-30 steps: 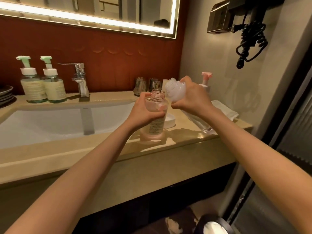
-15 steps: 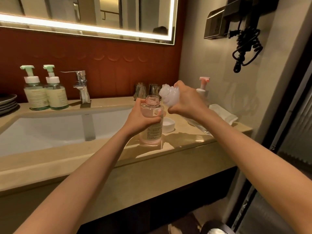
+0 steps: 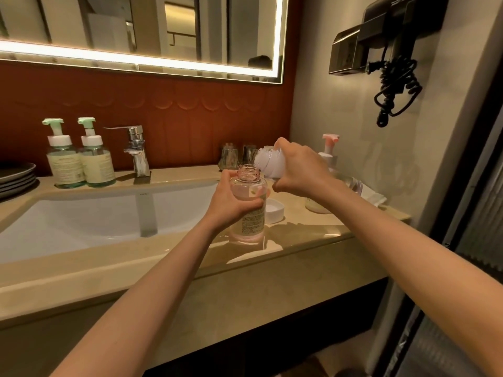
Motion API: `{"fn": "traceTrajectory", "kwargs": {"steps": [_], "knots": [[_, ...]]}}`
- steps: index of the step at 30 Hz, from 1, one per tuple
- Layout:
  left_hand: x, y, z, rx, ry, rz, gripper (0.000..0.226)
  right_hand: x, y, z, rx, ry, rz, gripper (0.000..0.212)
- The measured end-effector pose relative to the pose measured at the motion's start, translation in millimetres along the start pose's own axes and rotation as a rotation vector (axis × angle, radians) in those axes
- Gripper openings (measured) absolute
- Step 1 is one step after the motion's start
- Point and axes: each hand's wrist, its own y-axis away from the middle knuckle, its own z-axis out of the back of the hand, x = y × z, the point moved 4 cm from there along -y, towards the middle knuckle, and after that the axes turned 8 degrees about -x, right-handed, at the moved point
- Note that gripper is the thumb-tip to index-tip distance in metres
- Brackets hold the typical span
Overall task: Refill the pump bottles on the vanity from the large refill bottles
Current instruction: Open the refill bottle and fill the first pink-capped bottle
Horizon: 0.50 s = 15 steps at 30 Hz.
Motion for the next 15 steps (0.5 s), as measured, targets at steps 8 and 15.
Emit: {"fn": "traceTrajectory", "kwargs": {"steps": [8, 15], "knots": [[-1.3, 1.5, -0.3, -0.009, 0.009, 0.007, 0.068, 3.6, -6.0, 5.1, 0.060, 0.066, 0.024, 0.064], [-3.5, 2.1, -0.2, -0.015, -0.006, 0.005, 0.069, 7.9, -7.9, 8.5, 0.077, 0.098, 0.035, 0.061]]}}
